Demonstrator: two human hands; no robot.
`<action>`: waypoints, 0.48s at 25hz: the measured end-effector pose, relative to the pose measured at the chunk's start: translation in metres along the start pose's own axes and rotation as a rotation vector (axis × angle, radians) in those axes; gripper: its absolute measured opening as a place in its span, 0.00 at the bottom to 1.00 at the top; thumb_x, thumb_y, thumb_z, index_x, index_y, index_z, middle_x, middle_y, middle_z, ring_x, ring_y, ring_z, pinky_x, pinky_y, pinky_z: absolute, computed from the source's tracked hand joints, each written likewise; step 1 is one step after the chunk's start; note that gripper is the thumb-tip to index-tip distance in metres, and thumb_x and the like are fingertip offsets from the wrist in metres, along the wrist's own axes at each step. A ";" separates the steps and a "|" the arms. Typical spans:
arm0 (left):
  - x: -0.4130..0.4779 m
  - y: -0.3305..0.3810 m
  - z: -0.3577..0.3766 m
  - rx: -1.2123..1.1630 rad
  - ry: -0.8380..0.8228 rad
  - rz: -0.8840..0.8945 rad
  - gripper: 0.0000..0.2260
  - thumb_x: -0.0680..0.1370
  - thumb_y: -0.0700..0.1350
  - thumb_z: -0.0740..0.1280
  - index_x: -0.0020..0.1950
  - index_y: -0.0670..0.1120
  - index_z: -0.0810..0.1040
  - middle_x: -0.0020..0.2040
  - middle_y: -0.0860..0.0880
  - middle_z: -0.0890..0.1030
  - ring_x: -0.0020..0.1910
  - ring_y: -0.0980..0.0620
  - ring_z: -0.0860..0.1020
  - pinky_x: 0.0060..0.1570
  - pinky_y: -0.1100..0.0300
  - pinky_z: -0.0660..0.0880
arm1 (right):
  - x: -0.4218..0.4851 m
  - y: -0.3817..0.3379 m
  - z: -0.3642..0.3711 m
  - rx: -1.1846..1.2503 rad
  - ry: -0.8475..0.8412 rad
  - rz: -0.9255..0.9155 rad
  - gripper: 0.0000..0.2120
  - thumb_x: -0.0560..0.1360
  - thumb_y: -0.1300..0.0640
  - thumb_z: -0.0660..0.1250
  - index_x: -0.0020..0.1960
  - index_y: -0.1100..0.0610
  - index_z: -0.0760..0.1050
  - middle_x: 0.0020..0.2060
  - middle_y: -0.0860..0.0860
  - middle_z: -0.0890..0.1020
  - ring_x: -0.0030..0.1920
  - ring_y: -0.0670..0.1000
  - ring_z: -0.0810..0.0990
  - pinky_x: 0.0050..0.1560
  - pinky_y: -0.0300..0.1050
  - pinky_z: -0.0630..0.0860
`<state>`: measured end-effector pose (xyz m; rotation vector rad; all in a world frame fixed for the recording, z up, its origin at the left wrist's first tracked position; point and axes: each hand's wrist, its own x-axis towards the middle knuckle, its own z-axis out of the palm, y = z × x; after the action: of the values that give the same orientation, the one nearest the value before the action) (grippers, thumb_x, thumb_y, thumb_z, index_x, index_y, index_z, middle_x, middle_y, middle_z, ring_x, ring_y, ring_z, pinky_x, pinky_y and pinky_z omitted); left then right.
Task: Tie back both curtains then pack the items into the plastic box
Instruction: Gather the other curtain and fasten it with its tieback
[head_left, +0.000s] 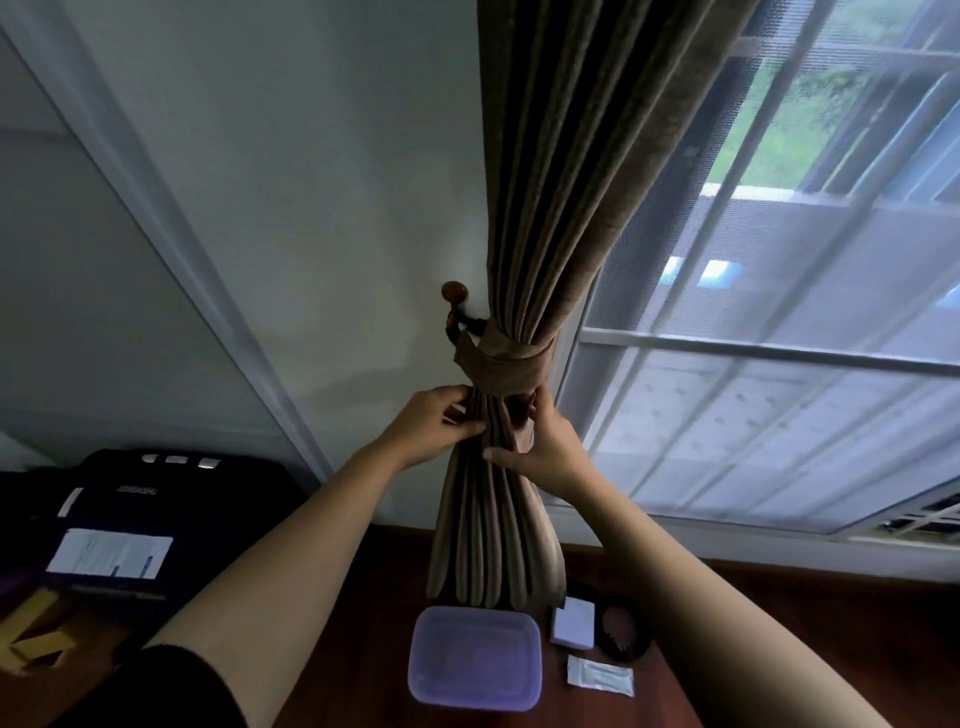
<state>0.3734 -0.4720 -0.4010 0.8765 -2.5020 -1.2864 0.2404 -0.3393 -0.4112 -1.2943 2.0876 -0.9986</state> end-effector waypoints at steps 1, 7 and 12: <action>0.002 0.002 -0.001 0.014 0.009 0.009 0.13 0.73 0.43 0.70 0.58 0.46 0.78 0.51 0.48 0.82 0.48 0.52 0.80 0.49 0.63 0.74 | 0.004 -0.002 0.001 -0.084 0.033 0.005 0.45 0.65 0.54 0.77 0.72 0.59 0.54 0.59 0.54 0.77 0.58 0.54 0.76 0.51 0.43 0.71; -0.001 0.020 0.030 0.173 0.083 0.110 0.07 0.73 0.43 0.70 0.46 0.40 0.79 0.41 0.40 0.83 0.41 0.44 0.80 0.39 0.60 0.70 | 0.032 -0.003 -0.018 -0.318 -0.048 0.014 0.24 0.69 0.67 0.66 0.64 0.67 0.66 0.54 0.66 0.79 0.56 0.67 0.76 0.47 0.49 0.70; -0.011 0.013 0.021 0.019 0.202 0.010 0.10 0.72 0.41 0.70 0.52 0.44 0.79 0.43 0.47 0.83 0.42 0.50 0.81 0.43 0.62 0.76 | 0.026 0.001 -0.035 -0.095 -0.113 0.073 0.25 0.69 0.68 0.65 0.66 0.61 0.67 0.58 0.56 0.77 0.58 0.53 0.76 0.52 0.42 0.71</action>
<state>0.3676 -0.4457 -0.4018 0.9454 -2.3621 -1.1127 0.2034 -0.3507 -0.3911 -1.2797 2.1017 -0.7845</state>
